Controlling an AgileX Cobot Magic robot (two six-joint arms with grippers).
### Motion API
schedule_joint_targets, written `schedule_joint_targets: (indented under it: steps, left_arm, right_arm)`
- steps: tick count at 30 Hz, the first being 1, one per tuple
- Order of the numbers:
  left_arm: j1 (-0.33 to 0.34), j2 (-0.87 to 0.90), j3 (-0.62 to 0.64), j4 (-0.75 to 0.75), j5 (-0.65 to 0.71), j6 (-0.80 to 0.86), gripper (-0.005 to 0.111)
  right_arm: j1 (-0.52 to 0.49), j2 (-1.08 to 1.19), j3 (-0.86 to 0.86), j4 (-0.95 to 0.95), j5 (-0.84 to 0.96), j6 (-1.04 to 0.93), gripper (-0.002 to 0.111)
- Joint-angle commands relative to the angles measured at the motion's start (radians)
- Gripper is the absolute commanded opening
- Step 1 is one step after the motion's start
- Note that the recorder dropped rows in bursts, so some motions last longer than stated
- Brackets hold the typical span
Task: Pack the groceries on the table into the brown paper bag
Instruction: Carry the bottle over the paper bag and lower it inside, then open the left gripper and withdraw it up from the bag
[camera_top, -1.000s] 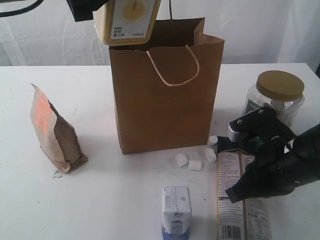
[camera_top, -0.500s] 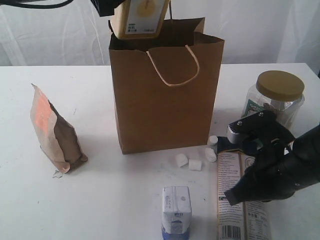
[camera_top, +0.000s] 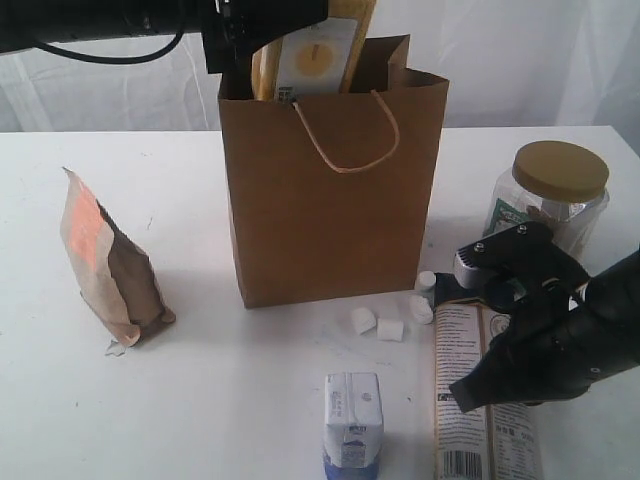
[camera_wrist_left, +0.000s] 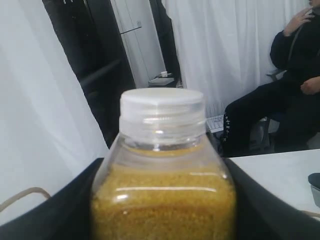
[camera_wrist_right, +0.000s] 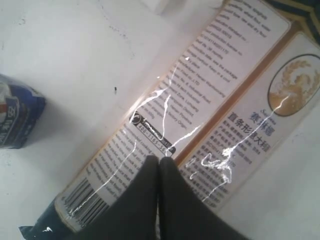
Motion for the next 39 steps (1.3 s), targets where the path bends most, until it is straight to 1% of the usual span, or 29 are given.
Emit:
schedule_joint_targets:
  steps: [1, 6, 8, 10, 11, 15, 17, 18, 27, 33, 35, 36, 37, 39]
  left_arm:
    - [0.0, -0.02, -0.018, -0.088, 0.042, 0.159, 0.0]
    - [0.0, -0.02, -0.018, -0.088, 0.044, 0.159, 0.0]
    - [0.0, -0.02, -0.018, -0.088, 0.045, 0.159, 0.004]
    - [0.0, -0.02, -0.018, -0.088, 0.048, 0.159, 0.013]
    - [0.001, -0.02, -0.018, -0.088, 0.049, 0.159, 0.025]
    - [0.001, -0.02, -0.018, -0.088, 0.049, 0.147, 0.053]
    - [0.001, -0.02, -0.018, -0.088, 0.049, 0.147, 0.064]
    - [0.001, -0.02, -0.018, -0.088, 0.049, 0.147, 0.067]
    - [0.001, -0.02, -0.018, -0.088, 0.049, 0.147, 0.074]
    - [0.001, -0.02, -0.018, -0.088, 0.047, 0.149, 0.074]
    - [0.001, -0.02, -0.018, -0.088, 0.025, 0.141, 0.074]
    - [0.001, -0.018, -0.018, -0.076, -0.008, 0.139, 0.074]
    - [0.001, -0.013, -0.018, -0.029, -0.033, 0.134, 0.072]
    - [0.001, 0.0, -0.018, 0.016, -0.065, 0.093, 0.068]
  right_arm:
    - [-0.01, -0.004, 0.003, 0.006, 0.003, 0.004, 0.0]
    - [-0.01, -0.004, 0.003, 0.006, 0.012, 0.004, 0.0]
    - [-0.01, -0.004, 0.003, 0.006, 0.017, 0.004, 0.0]
    - [-0.01, -0.004, 0.003, 0.008, 0.02, 0.004, 0.0]
    - [-0.01, -0.004, 0.003, 0.009, 0.022, 0.004, 0.0]
    - [-0.01, -0.004, 0.003, 0.011, 0.022, 0.004, 0.0]
    - [-0.01, -0.004, 0.003, 0.011, 0.022, 0.004, 0.0]
    - [-0.01, -0.004, 0.003, 0.011, 0.022, 0.004, 0.0]
    - [-0.01, -0.004, 0.003, 0.013, 0.022, 0.004, 0.0]
    - [-0.01, -0.004, 0.003, 0.023, 0.024, 0.004, 0.0]
    - [-0.01, -0.004, 0.003, 0.03, 0.024, 0.004, 0.0]
    - [-0.01, -0.004, 0.003, 0.03, 0.024, 0.004, 0.0]
    - [-0.01, -0.004, 0.003, 0.03, 0.024, 0.004, 0.0]
    - [-0.01, -0.004, 0.003, 0.031, 0.029, 0.004, 0.0]
